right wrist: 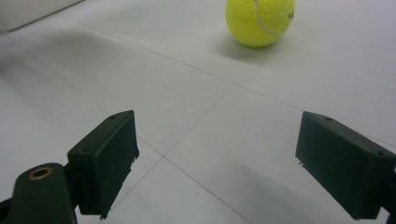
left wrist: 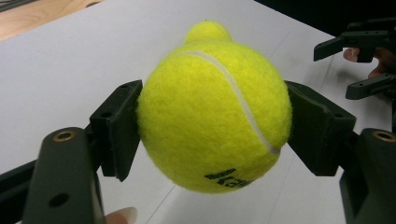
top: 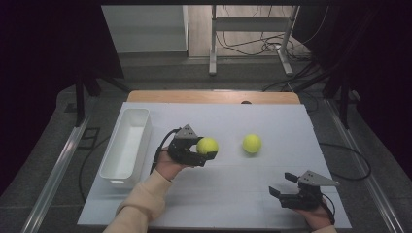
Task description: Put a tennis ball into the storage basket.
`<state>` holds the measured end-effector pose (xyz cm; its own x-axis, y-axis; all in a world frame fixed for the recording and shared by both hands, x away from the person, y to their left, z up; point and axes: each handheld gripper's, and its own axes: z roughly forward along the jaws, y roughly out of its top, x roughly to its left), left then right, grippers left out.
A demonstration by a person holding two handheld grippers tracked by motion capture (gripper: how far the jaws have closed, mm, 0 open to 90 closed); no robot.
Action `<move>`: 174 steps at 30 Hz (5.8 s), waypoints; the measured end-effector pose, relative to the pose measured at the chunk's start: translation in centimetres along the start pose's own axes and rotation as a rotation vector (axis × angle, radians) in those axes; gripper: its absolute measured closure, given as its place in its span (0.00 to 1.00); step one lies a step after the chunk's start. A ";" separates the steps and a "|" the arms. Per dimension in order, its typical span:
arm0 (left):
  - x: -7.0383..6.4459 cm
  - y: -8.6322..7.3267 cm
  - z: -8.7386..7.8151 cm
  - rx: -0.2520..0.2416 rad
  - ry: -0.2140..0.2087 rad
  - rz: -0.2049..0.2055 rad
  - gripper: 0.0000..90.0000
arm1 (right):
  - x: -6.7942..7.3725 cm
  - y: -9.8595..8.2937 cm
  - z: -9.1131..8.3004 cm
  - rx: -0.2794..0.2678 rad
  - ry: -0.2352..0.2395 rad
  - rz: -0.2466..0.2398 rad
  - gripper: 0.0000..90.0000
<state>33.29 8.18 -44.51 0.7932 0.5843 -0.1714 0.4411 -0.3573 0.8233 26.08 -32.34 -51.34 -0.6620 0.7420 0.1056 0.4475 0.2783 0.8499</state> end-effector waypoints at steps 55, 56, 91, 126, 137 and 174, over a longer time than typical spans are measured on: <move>3.2 0.3 -6.8 -0.155 0.126 -0.065 0.29 | 0.0 0.0 -0.1 -0.008 -0.007 -0.006 0.15; 3.3 0.3 -6.9 -0.161 0.131 -0.068 0.29 | 0.0 0.0 -0.1 -0.008 -0.009 -0.009 0.15; 5.7 -0.6 -10.2 -0.229 0.206 -0.140 0.29 | 0.0 -0.1 0.0 0.007 -0.018 -0.016 0.15; 8.3 -2.0 -13.4 -0.259 0.309 -0.214 0.30 | 0.0 -0.1 -0.1 0.008 -0.018 -0.015 0.15; 9.2 -2.2 -13.4 -0.222 0.369 -0.235 0.30 | -0.1 -0.2 -0.1 0.001 -0.018 -0.014 0.15; 14.0 -2.2 -13.2 -0.062 0.469 -0.312 0.29 | 0.1 -0.1 -0.1 -0.001 -0.012 -0.017 0.15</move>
<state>37.88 26.74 -41.61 0.3512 0.9218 -0.1644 0.5881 -0.0806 0.8048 25.92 -32.38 -51.35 -0.6624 0.7442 0.0854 0.4356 0.2898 0.8522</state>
